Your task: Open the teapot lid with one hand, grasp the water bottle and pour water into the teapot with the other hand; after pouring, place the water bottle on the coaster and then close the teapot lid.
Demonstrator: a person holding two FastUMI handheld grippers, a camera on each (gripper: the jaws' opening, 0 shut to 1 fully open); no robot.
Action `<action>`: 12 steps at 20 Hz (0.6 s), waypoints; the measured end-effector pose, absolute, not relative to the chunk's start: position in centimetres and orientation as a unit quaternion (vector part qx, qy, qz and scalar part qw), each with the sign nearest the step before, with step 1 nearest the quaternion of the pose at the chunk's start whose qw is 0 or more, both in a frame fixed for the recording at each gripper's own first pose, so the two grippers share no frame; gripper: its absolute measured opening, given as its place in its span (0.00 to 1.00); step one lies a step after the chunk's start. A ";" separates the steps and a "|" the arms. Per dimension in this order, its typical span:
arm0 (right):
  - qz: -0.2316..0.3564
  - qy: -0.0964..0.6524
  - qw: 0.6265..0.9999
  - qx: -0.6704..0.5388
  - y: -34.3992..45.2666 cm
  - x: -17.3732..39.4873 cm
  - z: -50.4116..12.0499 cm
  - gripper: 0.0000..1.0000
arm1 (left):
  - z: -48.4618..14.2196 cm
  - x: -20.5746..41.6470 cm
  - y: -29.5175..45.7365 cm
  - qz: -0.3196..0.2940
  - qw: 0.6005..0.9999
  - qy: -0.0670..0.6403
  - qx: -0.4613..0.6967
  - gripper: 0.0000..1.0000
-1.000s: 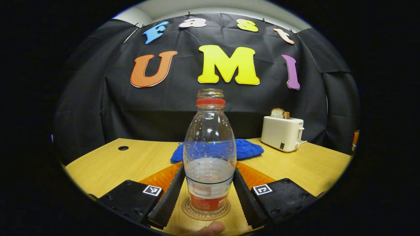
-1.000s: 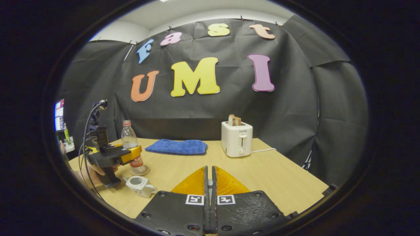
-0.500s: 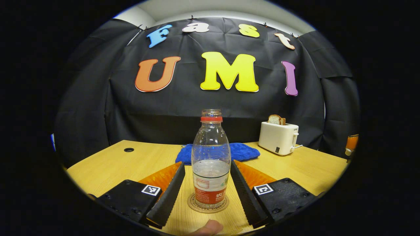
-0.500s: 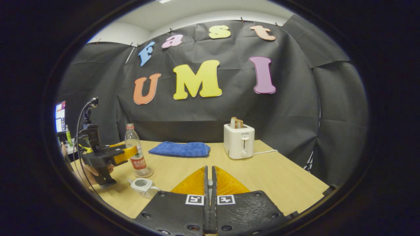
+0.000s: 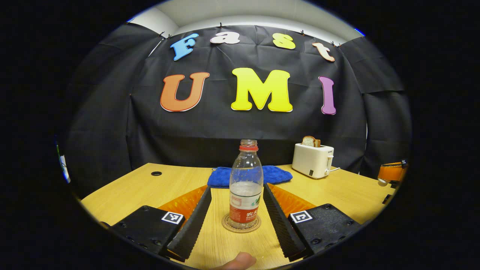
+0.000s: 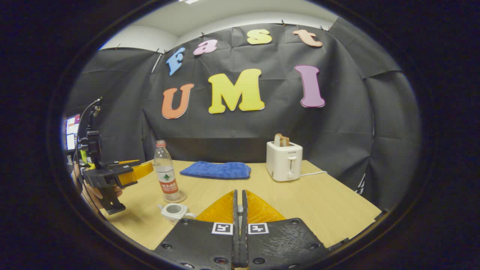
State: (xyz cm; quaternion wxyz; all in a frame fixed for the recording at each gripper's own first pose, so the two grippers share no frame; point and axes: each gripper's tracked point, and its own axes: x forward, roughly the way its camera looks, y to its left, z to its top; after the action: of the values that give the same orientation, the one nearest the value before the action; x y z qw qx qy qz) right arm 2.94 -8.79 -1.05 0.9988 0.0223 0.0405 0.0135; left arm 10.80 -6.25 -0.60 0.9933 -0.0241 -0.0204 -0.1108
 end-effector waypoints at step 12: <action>0.135 0.059 0.987 0.057 -0.6 7.3 -4.1 0.00 | 1.1 2.5 -3.0 -0.086 0.995 -0.033 -0.026 0.88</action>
State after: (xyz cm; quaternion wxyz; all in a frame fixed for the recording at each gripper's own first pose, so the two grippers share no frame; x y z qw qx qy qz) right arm 7.31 -0.60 -4.15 0.9874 0.0573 0.0590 0.1351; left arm 2.51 -2.95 1.15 0.9954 -0.0257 -0.0328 -0.0859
